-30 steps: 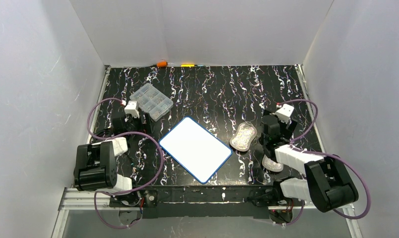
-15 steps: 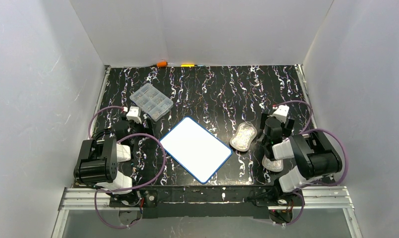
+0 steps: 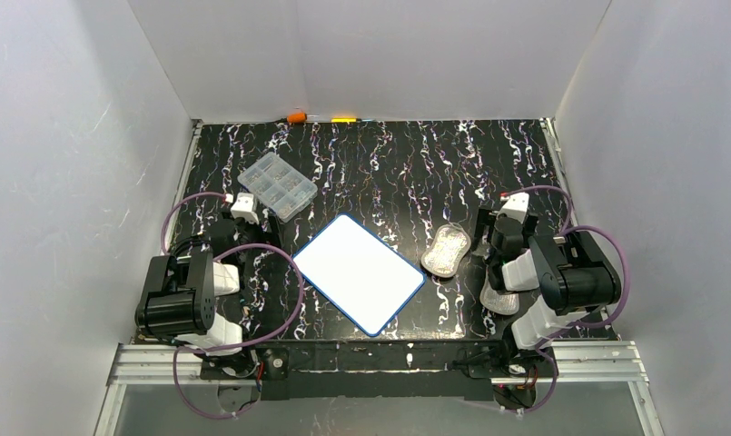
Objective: Erase the whiteboard
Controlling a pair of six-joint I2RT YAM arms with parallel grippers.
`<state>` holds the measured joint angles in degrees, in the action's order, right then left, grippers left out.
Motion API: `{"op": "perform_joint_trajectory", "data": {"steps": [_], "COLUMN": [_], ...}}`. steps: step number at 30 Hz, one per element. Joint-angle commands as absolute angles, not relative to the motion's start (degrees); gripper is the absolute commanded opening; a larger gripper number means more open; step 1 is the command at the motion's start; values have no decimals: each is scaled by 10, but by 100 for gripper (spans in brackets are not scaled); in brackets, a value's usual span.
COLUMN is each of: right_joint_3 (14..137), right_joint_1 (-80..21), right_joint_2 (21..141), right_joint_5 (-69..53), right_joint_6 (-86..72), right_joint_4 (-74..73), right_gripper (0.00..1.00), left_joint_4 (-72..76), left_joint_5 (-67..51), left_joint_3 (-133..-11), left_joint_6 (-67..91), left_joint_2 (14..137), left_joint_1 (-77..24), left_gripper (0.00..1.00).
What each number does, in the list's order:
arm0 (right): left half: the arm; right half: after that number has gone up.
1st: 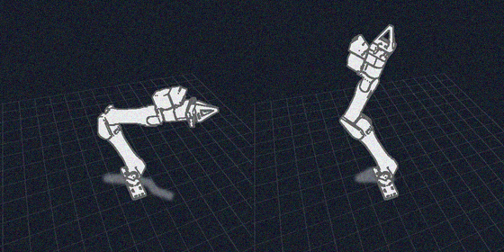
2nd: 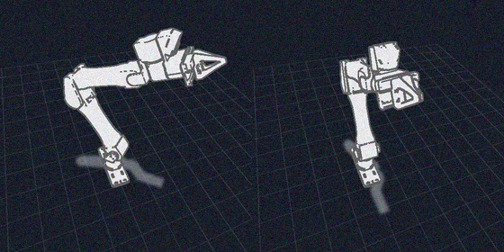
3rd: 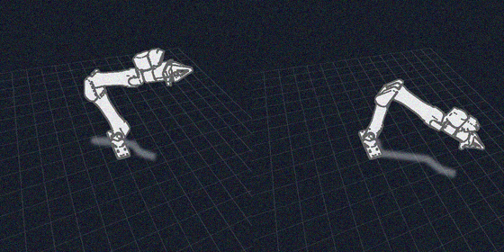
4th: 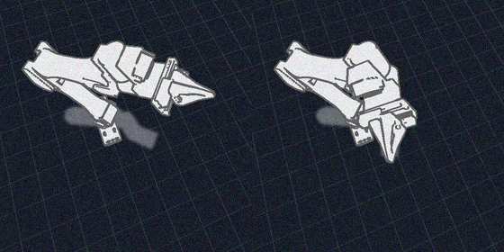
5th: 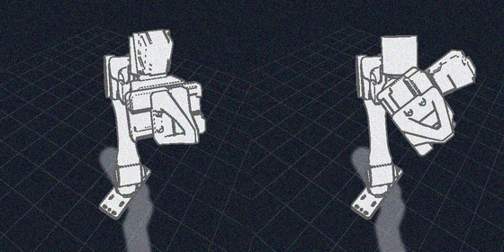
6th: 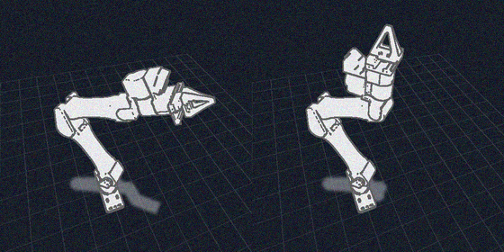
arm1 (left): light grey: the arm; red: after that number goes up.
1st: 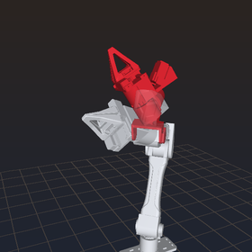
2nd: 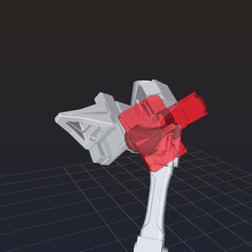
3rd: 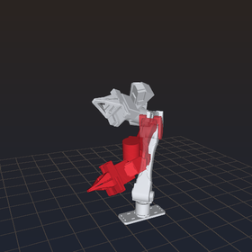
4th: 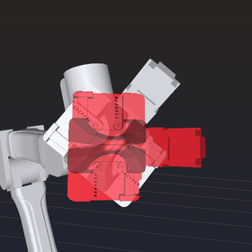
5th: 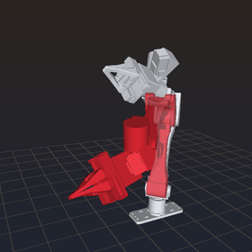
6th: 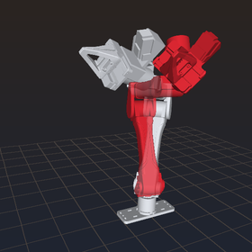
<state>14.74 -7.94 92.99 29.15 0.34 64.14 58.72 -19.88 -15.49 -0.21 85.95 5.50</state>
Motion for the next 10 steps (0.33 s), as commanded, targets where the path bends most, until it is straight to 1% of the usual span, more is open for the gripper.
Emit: {"op": "perform_joint_trajectory", "data": {"steps": [1, 10], "right_joint_3": [151, 152], "right_joint_1": [-79, -79], "right_joint_2": [920, 920], "right_joint_5": [278, 278], "right_joint_6": [4, 4], "right_joint_4": [679, 679], "right_gripper": [99, 99], "left_joint_4": [600, 598], "left_joint_5": [-193, -190], "left_joint_3": [-163, -163], "left_joint_6": [-11, -12], "left_joint_2": [855, 853], "left_joint_1": [54, 52], "left_gripper": [98, 98]}}
